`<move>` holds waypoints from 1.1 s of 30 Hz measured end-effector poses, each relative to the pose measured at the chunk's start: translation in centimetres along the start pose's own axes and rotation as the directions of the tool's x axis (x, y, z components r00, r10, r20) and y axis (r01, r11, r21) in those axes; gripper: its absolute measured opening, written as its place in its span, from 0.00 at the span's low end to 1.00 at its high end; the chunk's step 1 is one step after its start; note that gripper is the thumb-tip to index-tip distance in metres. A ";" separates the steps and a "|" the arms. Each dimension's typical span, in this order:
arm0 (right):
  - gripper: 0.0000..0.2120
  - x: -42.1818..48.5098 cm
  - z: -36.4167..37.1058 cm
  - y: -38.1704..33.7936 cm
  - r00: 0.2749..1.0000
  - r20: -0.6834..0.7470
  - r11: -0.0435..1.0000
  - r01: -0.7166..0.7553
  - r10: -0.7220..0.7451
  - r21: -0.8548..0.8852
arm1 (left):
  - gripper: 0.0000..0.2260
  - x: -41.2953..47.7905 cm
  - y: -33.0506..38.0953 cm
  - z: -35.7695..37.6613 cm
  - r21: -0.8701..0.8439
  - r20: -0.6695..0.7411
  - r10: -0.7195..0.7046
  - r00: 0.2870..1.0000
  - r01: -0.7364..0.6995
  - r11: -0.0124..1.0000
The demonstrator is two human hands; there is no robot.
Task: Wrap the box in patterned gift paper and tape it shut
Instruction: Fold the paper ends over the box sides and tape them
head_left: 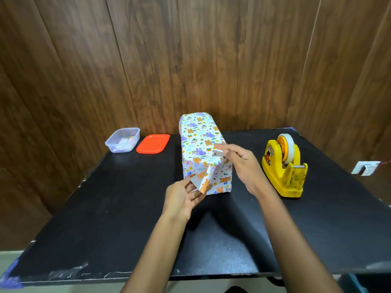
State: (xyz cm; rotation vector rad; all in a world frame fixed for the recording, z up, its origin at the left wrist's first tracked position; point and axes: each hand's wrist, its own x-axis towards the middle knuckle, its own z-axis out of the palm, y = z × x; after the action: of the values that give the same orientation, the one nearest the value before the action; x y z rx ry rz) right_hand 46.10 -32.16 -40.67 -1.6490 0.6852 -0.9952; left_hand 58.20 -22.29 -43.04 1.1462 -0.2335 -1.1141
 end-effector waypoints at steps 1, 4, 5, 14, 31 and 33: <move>0.15 -0.3 -0.3 0.2 1.000 -0.014 0.999 0.004 -0.004 0.036 | 0.08 -0.3 -0.2 -0.3 0.117 -0.082 0.110 0.991 -0.100 0.988; 0.13 -1.0 -0.6 0.7 0.976 -0.212 0.998 0.040 -0.051 -0.053 | 0.07 -1.3 -0.7 -0.8 0.406 -0.133 0.483 0.865 -0.397 0.823; 0.12 -1.2 -0.4 1.2 0.945 -0.322 0.995 0.027 -0.058 -0.099 | 0.07 -1.9 -0.7 -0.6 0.462 -0.030 0.544 0.839 -0.471 0.752; 0.29 -1.7 0.8 0.2 0.896 -0.187 0.914 -0.405 0.402 0.025 | 0.09 -1.3 -1.3 2.2 0.730 0.333 0.719 0.610 -0.650 0.213; 0.13 -1.0 0.3 -1.4 0.820 0.051 0.795 -0.567 0.570 0.216 | 0.04 0.0 2.3 3.7 0.253 -0.035 0.076 0.996 -0.065 0.965; 0.11 -1.1 0.4 -1.3 0.827 0.040 0.802 -0.555 0.561 0.220 | 0.03 0.0 2.2 3.8 0.271 -0.023 0.067 0.998 -0.058 0.961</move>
State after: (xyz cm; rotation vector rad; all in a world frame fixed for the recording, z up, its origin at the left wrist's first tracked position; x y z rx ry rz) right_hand 45.90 -30.69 -39.74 -1.1296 0.9714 -0.6307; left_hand 57.00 -24.66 -39.52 1.3879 -0.4043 -1.0283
